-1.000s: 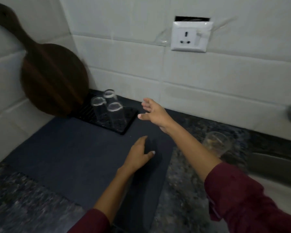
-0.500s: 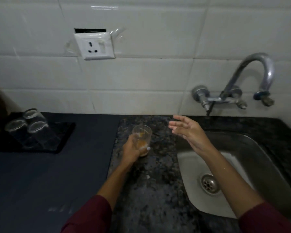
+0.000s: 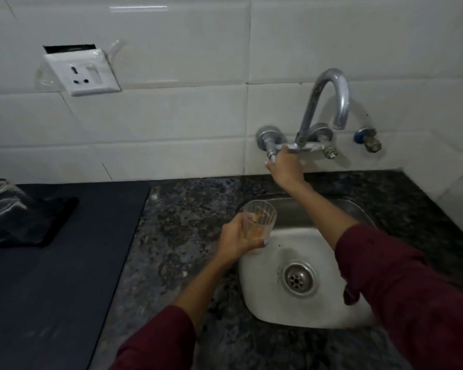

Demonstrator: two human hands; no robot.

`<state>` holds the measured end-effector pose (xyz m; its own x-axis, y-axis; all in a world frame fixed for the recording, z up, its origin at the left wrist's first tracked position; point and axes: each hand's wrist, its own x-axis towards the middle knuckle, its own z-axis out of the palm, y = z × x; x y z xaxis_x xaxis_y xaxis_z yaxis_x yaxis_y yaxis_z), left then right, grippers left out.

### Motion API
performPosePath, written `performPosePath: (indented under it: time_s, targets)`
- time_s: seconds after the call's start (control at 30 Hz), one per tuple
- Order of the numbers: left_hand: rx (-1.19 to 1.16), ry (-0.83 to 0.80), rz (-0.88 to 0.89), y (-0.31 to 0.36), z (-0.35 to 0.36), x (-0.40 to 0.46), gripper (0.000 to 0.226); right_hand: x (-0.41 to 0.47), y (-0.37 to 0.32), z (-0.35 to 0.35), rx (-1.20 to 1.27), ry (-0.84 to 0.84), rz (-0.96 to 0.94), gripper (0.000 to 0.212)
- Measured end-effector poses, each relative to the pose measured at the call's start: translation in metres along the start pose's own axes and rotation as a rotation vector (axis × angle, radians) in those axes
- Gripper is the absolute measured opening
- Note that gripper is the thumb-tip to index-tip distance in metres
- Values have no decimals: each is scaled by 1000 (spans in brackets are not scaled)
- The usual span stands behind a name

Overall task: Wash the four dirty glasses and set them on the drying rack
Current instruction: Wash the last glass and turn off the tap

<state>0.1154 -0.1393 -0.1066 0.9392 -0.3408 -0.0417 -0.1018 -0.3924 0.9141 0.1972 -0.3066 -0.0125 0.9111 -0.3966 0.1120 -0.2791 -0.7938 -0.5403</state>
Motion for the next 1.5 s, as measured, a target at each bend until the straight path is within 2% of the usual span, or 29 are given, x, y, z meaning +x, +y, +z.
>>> performPosePath:
  time_s: [0.07,0.2,0.33,0.43,0.57,0.67,0.7,0.77,0.87,0.97,1.03,1.1,1.17,1.23,1.27,1.3,1.37,1.43,1.5]
  targets:
    - [6,3,-3,-1,11,-1,71,3,3,1,-68,36,-32,32]
    - [35,15,-32,-6,19,2,70,3,7,-2,-234,18,-192,38]
    - [51,-3,-24,-5,26,10,74,-2,8,-7,-123,-60,-206,48]
    - [75,-48,5,-2,34,15,69,-28,25,-17,15,-143,-223,59]
    - [113,-135,56,9,50,27,60,-85,70,-28,91,-38,-384,28]
    - [89,-212,53,18,64,35,58,-112,104,-35,-14,-137,-442,39]
    - [71,-227,56,20,68,38,55,-115,113,-36,-72,-197,-435,43]
    - [39,-256,66,23,74,44,50,-117,125,-39,-122,-293,-400,35]
    - [-43,-307,80,25,77,50,56,-116,127,-39,-20,-280,-310,18]
    - [-265,-236,42,15,75,53,66,-108,117,-34,256,-120,-99,13]
    - [-453,-104,-32,11,74,49,50,-104,109,-28,565,-64,69,12]
    - [-671,-43,-125,13,75,48,30,-103,106,-25,760,-87,133,17]
    - [-861,-57,-266,12,71,53,20,-106,110,-25,750,-207,-12,15]
    - [-933,-152,-436,10,63,64,44,-109,119,-29,504,-343,-246,17]
    - [-878,-217,-509,12,59,67,54,-109,124,-30,378,-370,-323,18]
    - [-818,-270,-549,15,56,69,54,-108,129,-29,326,-374,-342,17]
    - [-870,-288,-511,17,62,71,43,-105,123,-32,464,-322,-231,12]
    - [-1073,-144,-375,22,75,66,28,-102,104,-35,748,-227,15,11]
    - [-1105,38,-316,27,83,62,12,-99,96,-30,1007,-288,188,7]
